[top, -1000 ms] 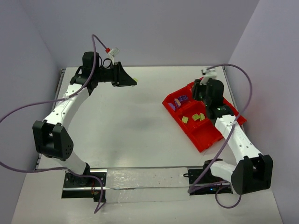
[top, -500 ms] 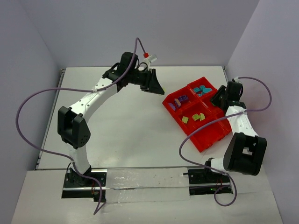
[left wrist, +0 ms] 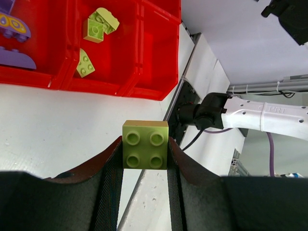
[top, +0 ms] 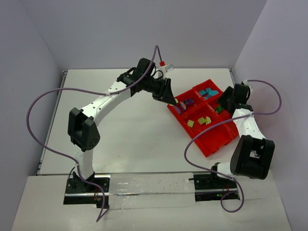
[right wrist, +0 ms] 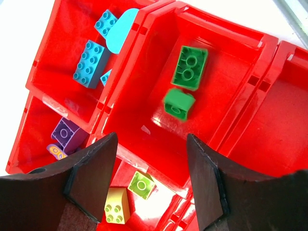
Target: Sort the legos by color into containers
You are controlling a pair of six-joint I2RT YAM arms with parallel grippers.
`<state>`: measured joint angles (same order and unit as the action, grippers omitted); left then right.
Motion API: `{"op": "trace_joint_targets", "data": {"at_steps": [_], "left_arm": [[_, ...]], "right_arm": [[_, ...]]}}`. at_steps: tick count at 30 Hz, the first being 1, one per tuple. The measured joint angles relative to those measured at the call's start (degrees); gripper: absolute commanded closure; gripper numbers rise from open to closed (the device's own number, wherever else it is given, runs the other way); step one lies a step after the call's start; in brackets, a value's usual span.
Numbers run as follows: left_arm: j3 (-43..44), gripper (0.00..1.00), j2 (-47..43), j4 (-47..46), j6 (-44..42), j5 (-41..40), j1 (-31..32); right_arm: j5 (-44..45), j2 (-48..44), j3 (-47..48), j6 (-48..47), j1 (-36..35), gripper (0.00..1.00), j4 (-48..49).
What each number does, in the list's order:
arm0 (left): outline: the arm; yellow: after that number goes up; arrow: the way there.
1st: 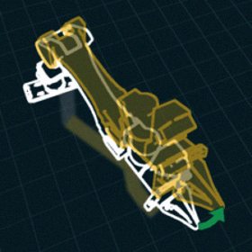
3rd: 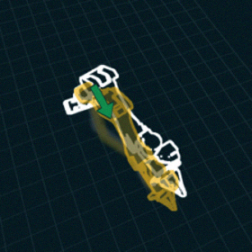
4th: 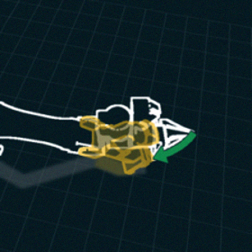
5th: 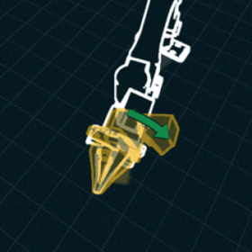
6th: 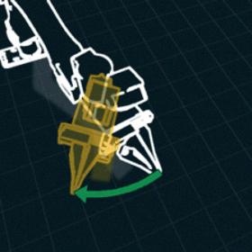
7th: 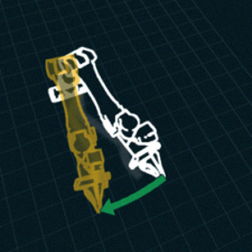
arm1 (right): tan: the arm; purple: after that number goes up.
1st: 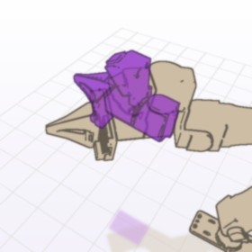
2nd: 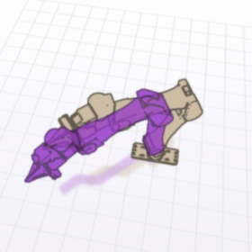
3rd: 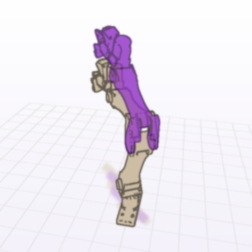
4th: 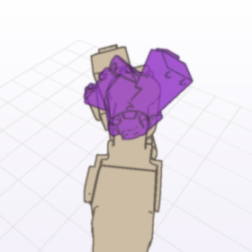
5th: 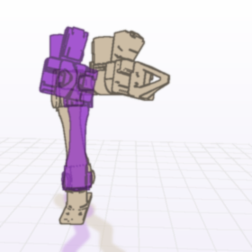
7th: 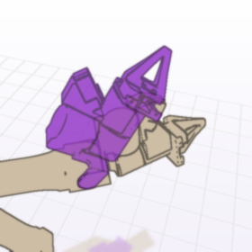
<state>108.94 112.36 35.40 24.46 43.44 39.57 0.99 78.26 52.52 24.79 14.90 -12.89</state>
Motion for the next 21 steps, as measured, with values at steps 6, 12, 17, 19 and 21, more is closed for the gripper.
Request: {"op": "trace_joint_targets", "data": {"at_steps": [6, 12, 17, 19, 21], "left_arm": [[2.83, 1.00, 2.14, 1.33, -0.85, -1.89, 0.87], [16.78, 1.00, 12.17, 4.40, -2.87, -6.67, 5.39], [20.77, 1.00, 18.61, 3.73, -2.55, -8.61, 8.98], [20.79, 1.00, 20.44, 3.06, -2.14, -9.14, 9.58], [21.05, 1.00, 22.13, 1.97, -1.38, -9.64, 9.95]], "right_arm": [[-0.14, -1.44, 0.15, -0.39, 0.00, 0.33, -0.08], [-0.42, -8.63, 0.40, -0.43, 0.00, 0.33, -0.79], [-2.30, -16.26, 0.45, -0.43, 0.00, 0.33, -1.59], [-2.98, -18.90, 0.45, -0.41, 0.00, 0.33, -2.18], [-3.27, -21.33, 0.43, -0.41, -0.02, 0.33, -2.89]]}}
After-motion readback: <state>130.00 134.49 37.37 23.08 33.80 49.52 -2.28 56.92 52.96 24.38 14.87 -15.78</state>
